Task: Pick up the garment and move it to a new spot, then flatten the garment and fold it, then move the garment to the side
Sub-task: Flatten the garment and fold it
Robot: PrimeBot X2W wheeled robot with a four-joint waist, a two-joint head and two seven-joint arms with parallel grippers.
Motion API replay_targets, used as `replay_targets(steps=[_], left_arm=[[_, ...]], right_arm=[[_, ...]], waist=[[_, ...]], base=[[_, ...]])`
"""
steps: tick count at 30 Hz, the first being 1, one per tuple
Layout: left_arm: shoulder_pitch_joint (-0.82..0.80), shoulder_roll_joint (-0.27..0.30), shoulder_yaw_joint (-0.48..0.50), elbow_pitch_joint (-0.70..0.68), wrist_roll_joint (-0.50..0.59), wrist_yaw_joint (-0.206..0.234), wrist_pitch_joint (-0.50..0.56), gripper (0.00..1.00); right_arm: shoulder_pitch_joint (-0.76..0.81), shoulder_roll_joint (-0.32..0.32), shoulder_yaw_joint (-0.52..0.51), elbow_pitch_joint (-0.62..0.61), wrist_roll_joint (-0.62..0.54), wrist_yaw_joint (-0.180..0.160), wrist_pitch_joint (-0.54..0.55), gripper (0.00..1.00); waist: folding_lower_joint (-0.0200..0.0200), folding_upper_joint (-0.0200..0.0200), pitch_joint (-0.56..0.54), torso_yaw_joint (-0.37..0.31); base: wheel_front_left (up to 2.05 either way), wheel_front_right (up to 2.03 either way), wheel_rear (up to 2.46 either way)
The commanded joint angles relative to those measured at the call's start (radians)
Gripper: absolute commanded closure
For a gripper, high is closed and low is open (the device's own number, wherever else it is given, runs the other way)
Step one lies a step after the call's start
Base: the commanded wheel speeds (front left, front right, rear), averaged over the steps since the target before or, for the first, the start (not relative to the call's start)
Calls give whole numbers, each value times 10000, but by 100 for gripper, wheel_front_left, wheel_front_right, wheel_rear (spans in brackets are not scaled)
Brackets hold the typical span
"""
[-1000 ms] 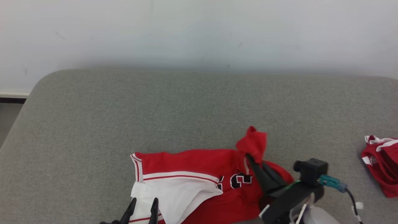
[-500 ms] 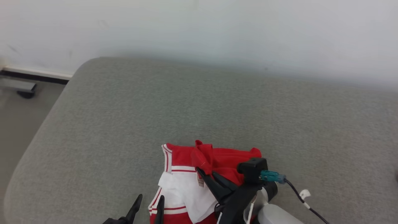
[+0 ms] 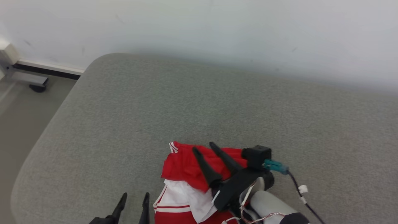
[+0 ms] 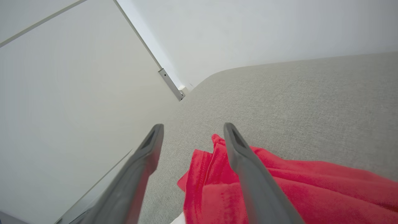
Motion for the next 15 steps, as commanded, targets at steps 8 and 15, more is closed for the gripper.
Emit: replay_targets(steps=[8,15], left_arm=[[-90,-22,833,-319,443,280,-32,0],[-33,-20,1424,-470,799,695,-30,0]], right_arm=[[1096,-836,-3278,-772,-2254,-21,-109,0],[2768,-639,-5889,-1820,-4694,-21,-112,0]], waist=[[0,-1,-56,-1289],[0,-1,-36,-2109]], base=[[0,0,0],[0,0,0]])
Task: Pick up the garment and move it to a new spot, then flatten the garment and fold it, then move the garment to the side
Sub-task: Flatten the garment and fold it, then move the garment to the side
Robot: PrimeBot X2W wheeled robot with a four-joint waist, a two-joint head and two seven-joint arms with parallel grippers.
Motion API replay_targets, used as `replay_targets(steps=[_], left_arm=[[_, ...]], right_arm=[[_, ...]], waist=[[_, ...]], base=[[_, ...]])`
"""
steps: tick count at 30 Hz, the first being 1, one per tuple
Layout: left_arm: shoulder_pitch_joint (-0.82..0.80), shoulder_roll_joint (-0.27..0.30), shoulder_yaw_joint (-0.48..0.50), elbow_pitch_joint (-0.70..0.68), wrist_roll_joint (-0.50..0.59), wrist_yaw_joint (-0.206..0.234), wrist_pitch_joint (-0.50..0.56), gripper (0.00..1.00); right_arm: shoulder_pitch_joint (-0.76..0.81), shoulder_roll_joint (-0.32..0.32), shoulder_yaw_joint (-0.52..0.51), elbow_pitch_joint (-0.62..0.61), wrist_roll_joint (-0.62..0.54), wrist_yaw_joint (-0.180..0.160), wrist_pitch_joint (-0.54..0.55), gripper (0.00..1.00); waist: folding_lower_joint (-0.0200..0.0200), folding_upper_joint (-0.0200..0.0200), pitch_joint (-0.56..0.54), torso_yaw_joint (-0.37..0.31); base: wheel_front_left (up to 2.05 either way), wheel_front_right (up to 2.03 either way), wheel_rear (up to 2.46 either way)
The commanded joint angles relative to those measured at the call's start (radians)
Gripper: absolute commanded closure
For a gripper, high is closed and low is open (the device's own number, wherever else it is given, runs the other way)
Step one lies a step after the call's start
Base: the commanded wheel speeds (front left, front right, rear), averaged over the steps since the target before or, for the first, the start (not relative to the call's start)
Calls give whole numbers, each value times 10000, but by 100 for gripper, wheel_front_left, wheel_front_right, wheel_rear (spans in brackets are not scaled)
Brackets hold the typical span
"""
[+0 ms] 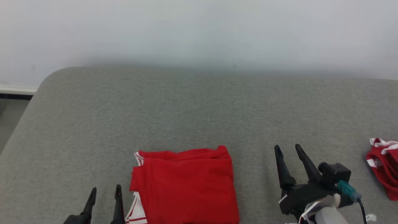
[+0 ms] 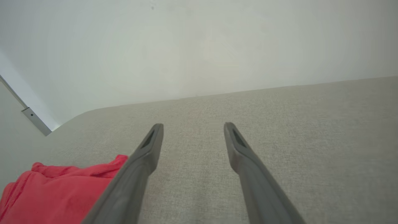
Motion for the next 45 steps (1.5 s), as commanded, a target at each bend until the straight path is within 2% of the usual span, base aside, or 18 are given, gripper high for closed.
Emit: replay_targets(steps=[1,4,9,15,24,45], left_arm=[[-16,-9,199,-71,234,116,-28,0],[110,-11,319,-248,369,402,-28,0],[413,-10,489,-462,654,631,-28,0],[693,-6,643,-674,871,639,-28,0],[1052,-6,634,-987,1019,637,-28,0],[1143,-7,705,-1108,924,432,-28,0]], right_arm=[[358,144,-312,-343,-561,-21,-39,0],[794,269,-806,-830,-1221,-21,-38,0],[1398,605,-1352,-1411,-1985,-21,-37,0],[1843,811,-1527,-1635,-2417,-21,-38,0],[2148,933,-1517,-1731,-2524,-21,-38,0],[2075,944,-1209,-1552,-2200,-21,-39,0]], waist=[[0,-1,22,-594],[0,-1,-3,-839],[0,-1,-174,-1146],[0,-1,-317,-1374],[0,-1,-410,-1602],[0,-1,-411,-1515]], base=[[0,0,0],[0,0,0],[0,0,0],[0,0,0],[0,0,0],[0,0,0]])
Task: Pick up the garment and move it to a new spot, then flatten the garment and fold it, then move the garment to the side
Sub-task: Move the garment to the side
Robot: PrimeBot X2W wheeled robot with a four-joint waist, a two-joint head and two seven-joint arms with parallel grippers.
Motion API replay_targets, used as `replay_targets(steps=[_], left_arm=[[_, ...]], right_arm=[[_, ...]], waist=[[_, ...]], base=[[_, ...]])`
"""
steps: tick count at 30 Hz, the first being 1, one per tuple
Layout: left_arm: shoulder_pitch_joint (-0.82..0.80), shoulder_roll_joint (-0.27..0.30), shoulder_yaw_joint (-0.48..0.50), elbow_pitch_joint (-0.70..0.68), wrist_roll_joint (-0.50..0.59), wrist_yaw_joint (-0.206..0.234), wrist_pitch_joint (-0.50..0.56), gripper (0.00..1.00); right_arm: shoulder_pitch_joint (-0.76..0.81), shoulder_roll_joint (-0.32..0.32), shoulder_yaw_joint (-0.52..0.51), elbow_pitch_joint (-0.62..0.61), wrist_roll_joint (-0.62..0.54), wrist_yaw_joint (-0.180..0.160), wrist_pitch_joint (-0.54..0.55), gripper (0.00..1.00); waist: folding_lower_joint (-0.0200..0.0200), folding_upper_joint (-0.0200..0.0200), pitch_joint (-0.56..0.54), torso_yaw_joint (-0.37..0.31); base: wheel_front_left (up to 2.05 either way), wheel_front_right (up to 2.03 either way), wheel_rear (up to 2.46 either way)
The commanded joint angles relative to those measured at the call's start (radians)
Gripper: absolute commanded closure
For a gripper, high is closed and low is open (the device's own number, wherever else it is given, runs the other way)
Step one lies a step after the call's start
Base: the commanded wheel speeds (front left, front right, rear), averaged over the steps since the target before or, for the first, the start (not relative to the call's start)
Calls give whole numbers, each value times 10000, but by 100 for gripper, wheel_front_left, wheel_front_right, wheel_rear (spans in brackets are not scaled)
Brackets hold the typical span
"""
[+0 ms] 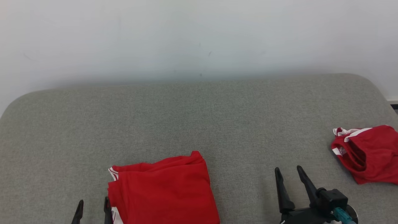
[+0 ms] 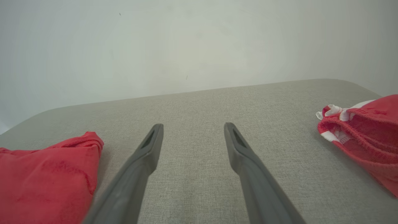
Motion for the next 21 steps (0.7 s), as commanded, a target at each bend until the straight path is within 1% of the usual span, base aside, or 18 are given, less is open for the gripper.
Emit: replay_targets(steps=[1,5,10,11,12,15,19,21], left_arm=[[54,-3,-12,-32,-60,-5,-28,0],[-32,-3,-234,7,-119,10,-28,0],[-196,-4,-597,104,-232,10,-28,0],[-196,-4,-597,104,-232,10,-28,0],[-243,-1,-694,133,-254,11,-28,0],[-336,-3,-931,201,-340,30,-28,0],[-468,-1,-1121,257,-380,24,-28,0],[-496,-3,-1143,280,-388,19,-28,0]], right_arm=[[17,34,141,49,40,-21,-37,0],[-232,33,676,214,69,-21,-37,0],[-679,31,1748,611,263,-21,-35,0],[-679,31,1748,611,263,-21,-35,0],[-787,30,1998,742,376,-22,-38,0],[-1182,24,2690,1245,803,-22,-37,0],[-1777,27,3390,2381,1415,-21,-37,0],[-2115,24,3597,3022,1455,-21,13,0]], waist=[[0,0,33,63],[0,0,175,313],[0,0,507,701],[0,0,507,701],[0,0,592,805],[0,0,783,1095],[0,0,957,1456],[0,0,1007,1613]], base=[[0,0,0],[0,0,0],[0,0,0],[0,0,0],[0,0,0],[0,0,0],[0,0,0],[0,0,0]])
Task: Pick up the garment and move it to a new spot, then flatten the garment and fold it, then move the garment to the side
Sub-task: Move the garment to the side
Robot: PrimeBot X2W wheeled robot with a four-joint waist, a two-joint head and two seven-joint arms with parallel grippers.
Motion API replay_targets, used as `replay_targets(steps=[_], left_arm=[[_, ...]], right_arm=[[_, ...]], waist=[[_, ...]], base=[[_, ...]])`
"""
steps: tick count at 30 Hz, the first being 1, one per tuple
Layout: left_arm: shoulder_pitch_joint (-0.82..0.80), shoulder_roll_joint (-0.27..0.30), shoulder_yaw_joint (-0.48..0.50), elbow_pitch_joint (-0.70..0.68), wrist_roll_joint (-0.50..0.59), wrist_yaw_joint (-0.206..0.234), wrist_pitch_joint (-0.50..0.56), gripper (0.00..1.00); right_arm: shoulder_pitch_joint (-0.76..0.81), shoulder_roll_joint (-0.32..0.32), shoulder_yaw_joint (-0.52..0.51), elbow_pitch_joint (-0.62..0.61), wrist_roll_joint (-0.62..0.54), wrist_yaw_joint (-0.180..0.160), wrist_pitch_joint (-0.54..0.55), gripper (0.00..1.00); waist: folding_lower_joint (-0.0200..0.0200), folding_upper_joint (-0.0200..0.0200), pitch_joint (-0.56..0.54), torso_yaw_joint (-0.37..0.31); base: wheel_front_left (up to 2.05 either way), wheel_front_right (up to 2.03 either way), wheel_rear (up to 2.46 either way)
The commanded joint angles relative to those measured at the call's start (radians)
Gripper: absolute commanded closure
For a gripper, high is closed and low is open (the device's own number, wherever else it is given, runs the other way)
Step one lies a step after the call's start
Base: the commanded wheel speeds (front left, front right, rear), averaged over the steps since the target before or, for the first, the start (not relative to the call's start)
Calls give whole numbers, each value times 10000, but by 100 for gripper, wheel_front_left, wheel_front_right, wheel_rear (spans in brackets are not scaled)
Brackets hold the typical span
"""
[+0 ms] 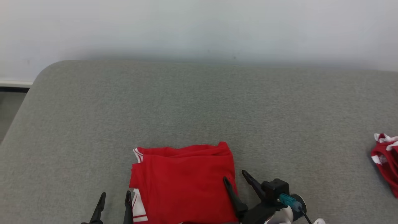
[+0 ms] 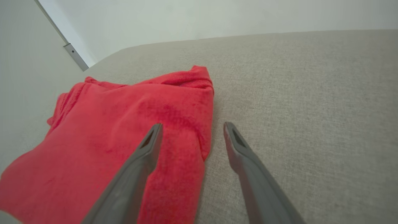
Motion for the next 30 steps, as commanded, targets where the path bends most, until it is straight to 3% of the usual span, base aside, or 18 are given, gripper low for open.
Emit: replay_targets(steps=[1,10,12,13,21,30], left_arm=[[-106,2,17,2,-41,22,-28,0],[-199,-1,-17,-74,-4,0,-28,0],[-202,-1,-31,-87,0,15,-28,0],[-208,-1,-23,-93,-16,21,-28,0],[-225,0,88,-238,158,-118,-28,0],[-549,-1,92,-267,288,-283,-28,0]], right_arm=[[-130,19,72,211,54,-24,30,0],[-1048,23,787,1936,719,-23,204,0],[-1171,21,954,2134,843,-23,162,87],[-1221,21,981,2219,894,-23,135,100],[-1554,-126,-30,2492,801,-28,-63,100],[-1192,-299,-954,1983,483,-26,-71,100]], waist=[[-1,-1,207,309],[-1,-1,366,640],[-1,-1,364,652],[-1,-1,359,647],[-1,-1,246,29],[-1,-1,303,-2195]], base=[[0,0,0],[0,0,0],[0,0,0],[0,0,0],[0,0,0],[0,0,0]])
